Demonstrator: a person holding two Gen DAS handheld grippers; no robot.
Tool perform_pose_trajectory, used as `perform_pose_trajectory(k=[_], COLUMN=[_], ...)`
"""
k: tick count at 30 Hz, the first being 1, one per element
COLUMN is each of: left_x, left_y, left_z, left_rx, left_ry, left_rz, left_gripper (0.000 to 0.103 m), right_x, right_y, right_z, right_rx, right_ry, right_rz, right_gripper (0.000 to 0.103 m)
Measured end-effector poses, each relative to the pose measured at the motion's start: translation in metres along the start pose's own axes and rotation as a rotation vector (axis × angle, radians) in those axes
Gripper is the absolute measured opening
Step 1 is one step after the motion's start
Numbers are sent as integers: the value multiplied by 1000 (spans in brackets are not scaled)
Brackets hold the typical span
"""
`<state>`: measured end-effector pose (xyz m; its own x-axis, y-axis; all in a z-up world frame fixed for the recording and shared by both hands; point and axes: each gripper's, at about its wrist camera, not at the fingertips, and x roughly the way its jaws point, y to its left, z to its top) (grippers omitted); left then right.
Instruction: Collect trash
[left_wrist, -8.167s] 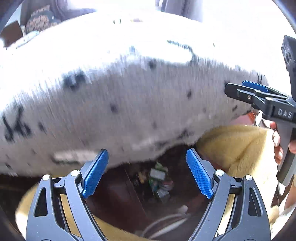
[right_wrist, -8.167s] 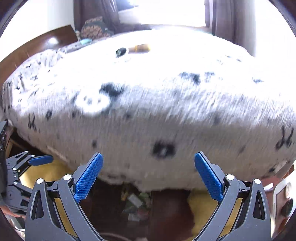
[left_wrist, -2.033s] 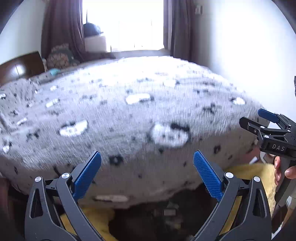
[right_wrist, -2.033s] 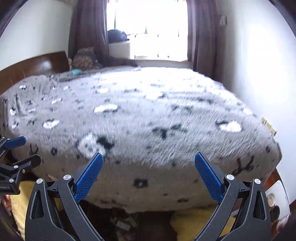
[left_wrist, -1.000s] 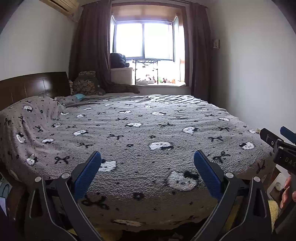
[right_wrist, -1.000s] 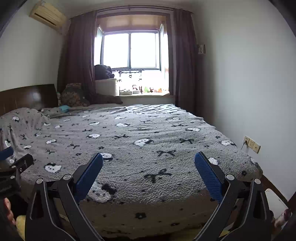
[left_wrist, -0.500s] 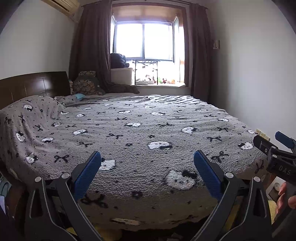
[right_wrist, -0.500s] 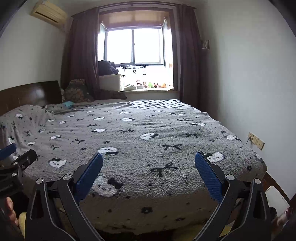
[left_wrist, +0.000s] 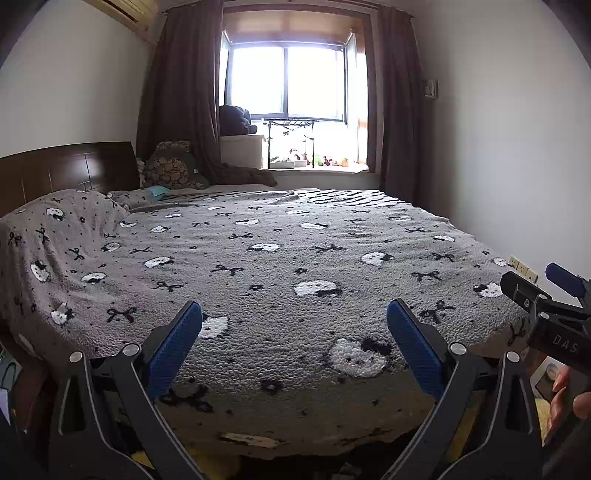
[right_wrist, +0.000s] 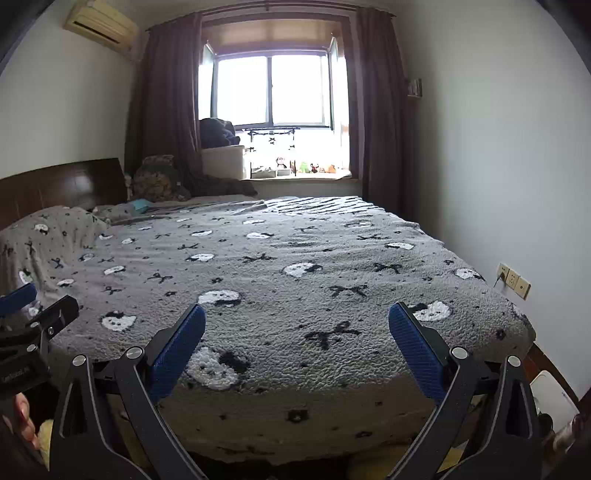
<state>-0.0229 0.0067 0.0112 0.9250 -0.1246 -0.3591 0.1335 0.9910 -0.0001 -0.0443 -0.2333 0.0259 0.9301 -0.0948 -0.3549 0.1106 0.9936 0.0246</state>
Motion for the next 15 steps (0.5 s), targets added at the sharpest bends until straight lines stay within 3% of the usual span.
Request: perform_pose_trajectory(k=[15], left_x=[0], left_y=[-2], left_z=[0], left_rx=[-1], left_ry=[-2], left_rz=[2], left_gripper=[95], right_x=[-1], right_y=[1], right_z=[0], right_rx=[0], right_ry=[0], right_rz=[-2], right_gripper=[100])
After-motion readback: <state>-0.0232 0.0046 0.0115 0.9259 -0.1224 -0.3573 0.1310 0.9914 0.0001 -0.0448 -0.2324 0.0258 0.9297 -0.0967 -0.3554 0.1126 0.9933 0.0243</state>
